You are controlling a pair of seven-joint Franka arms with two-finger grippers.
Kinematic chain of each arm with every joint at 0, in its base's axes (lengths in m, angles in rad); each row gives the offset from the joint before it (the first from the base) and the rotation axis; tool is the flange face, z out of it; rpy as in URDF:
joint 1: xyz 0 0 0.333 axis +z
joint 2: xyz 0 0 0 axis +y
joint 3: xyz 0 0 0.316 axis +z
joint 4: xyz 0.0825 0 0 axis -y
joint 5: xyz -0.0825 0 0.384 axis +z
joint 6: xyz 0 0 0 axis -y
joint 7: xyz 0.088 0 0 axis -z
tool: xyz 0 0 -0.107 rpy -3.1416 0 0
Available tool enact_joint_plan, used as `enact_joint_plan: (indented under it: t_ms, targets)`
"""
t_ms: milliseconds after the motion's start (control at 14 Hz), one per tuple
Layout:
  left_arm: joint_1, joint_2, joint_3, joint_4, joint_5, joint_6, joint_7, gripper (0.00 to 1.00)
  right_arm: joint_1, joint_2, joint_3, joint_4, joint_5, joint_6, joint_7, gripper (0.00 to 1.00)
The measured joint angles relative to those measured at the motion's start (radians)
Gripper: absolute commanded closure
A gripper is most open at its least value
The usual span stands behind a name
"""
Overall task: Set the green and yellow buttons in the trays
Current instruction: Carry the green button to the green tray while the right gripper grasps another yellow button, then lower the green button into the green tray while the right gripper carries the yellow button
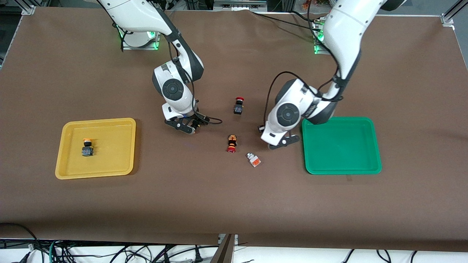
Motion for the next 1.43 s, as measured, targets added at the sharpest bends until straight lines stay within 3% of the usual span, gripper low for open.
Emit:
enact_joint_plan:
  t_ms: [71, 357, 500, 643, 857, 929, 1000, 1071, 1143, 1214, 1429]
  targets:
    - [0.024, -0.033, 0.003, 0.000, 0.002, -0.041, 0.046, 1.00, 0.002, 0.000, 0.000, -0.005, 0.000, 0.012, 0.000, 1.00]
    - [0.178, -0.084, 0.015, -0.010, 0.092, -0.099, 0.262, 1.00, 0.008, -0.003, -0.009, 0.001, -0.003, 0.029, 0.001, 1.00]
    - [0.266, -0.074, 0.017, -0.028, 0.153, -0.098, 0.350, 0.95, 0.010, -0.012, -0.070, 0.019, -0.005, 0.011, -0.106, 1.00]
    - [0.347, -0.039, 0.019, -0.048, 0.170, -0.052, 0.462, 0.76, 0.007, -0.034, -0.180, 0.060, -0.004, -0.109, -0.310, 1.00]
    - [0.452, 0.050, 0.018, -0.057, 0.170, 0.094, 0.627, 0.63, -0.020, -0.056, -0.345, 0.119, -0.003, -0.250, -0.652, 1.00]
    - [0.470, 0.070, 0.015, -0.056, 0.168, 0.112, 0.648, 0.48, -0.053, -0.056, -0.368, 0.123, -0.003, -0.257, -0.757, 1.00]
    - [0.479, 0.067, 0.005, -0.050, 0.168, 0.106, 0.651, 0.25, -0.101, -0.053, -0.375, 0.123, -0.003, -0.258, -0.855, 1.00]
    - [0.477, 0.066, 0.000, -0.049, 0.168, 0.104, 0.651, 0.09, -0.154, -0.047, -0.376, 0.122, -0.003, -0.257, -0.941, 1.00]
    - [0.476, 0.066, -0.006, -0.046, 0.167, 0.094, 0.650, 0.00, -0.204, -0.037, -0.376, 0.122, -0.003, -0.256, -1.017, 0.62]
    - [0.474, 0.064, -0.011, -0.040, 0.157, 0.076, 0.649, 0.00, -0.244, -0.027, -0.375, 0.122, -0.002, -0.253, -1.069, 0.01]
    - [0.461, 0.023, -0.035, -0.017, 0.097, 0.002, 0.645, 0.00, -0.280, -0.010, -0.370, 0.131, 0.034, -0.243, -1.114, 0.00]
